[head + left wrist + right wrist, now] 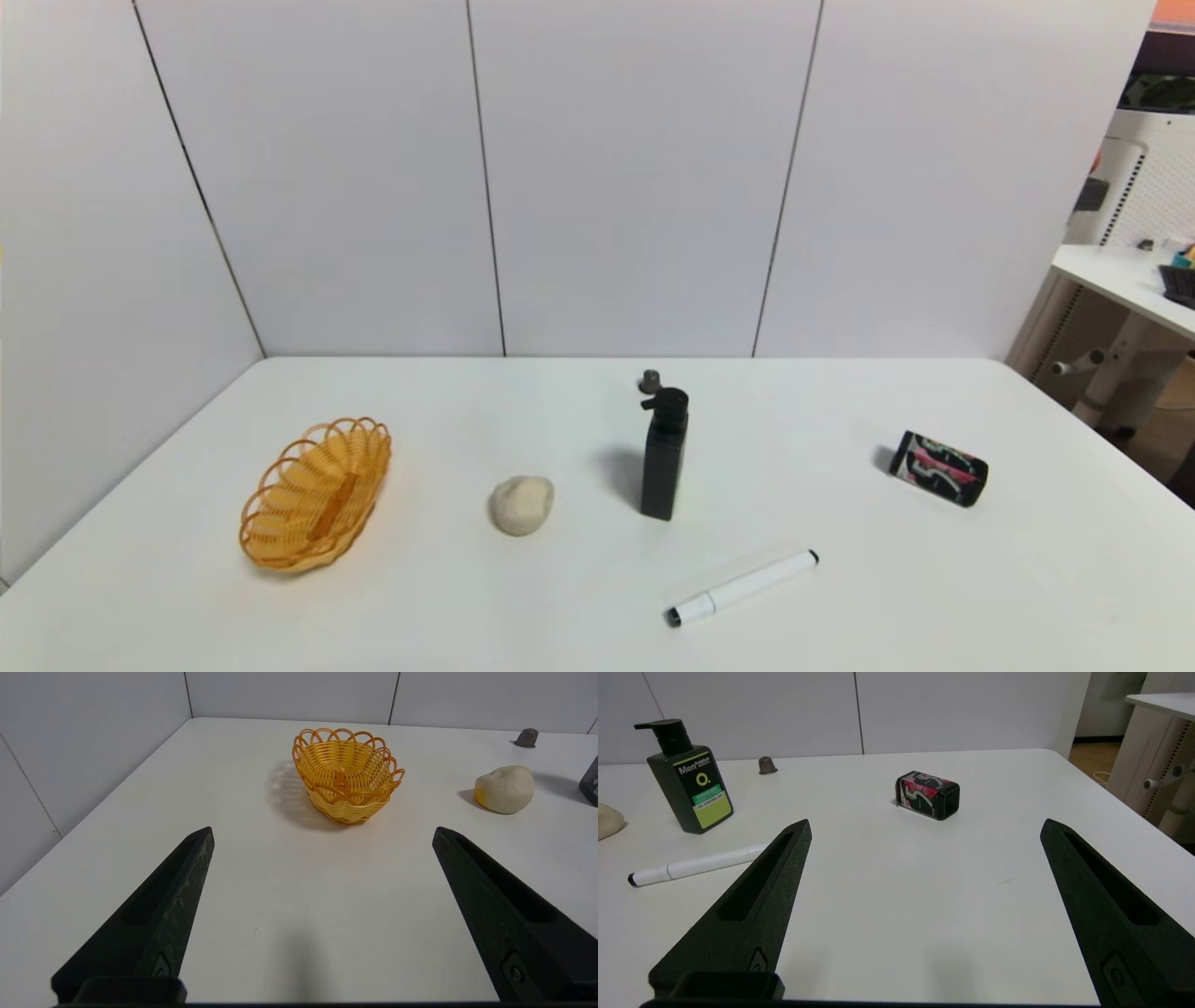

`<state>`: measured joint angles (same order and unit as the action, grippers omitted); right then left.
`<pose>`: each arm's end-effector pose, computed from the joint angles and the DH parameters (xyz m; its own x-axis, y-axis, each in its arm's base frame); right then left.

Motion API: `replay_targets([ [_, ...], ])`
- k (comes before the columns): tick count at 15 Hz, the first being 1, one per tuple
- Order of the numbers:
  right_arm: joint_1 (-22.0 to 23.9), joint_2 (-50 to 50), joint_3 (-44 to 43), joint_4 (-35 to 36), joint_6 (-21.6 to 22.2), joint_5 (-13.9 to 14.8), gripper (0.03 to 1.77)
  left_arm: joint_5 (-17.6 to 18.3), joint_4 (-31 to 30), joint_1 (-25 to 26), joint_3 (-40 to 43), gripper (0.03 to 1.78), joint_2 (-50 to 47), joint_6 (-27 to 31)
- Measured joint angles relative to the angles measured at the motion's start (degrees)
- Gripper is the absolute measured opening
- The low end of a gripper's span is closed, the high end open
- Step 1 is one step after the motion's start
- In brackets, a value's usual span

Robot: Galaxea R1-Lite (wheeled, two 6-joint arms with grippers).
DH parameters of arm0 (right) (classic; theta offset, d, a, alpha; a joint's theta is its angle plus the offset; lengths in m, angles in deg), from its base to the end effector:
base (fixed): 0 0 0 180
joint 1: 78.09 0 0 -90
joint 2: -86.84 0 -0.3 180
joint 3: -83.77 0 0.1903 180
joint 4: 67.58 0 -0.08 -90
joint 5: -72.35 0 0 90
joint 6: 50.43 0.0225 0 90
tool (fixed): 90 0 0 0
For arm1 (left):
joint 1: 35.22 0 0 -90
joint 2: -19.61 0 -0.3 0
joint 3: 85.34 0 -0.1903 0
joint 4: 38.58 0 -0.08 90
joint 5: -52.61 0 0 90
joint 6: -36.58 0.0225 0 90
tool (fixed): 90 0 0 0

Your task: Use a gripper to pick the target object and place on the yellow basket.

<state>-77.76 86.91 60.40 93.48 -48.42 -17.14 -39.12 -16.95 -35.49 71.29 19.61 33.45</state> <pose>-0.0232 -0.0001 0.0834 0.9968 -0.0146 0.0785 0.0119 0.9993 0.0357 -0.0229 0.0008 0.0786 0.9992 0.0255 0.0304 -0.0238 0.9982 -0.0555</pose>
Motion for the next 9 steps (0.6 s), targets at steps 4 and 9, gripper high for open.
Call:
replay_targets([
  [4, 0.0, 0.0, 0.0, 0.0, 0.0, 0.0, 1.69, -0.1, -0.1, 0.0, 0.0, 1.69, 0.0, -0.3],
  [9, 0.0, 0.0, 0.0, 0.0, 0.0, 0.0, 1.69, 0.2, 0.8, -0.7, -6.2, 1.69, 9.4, 0.0],
])
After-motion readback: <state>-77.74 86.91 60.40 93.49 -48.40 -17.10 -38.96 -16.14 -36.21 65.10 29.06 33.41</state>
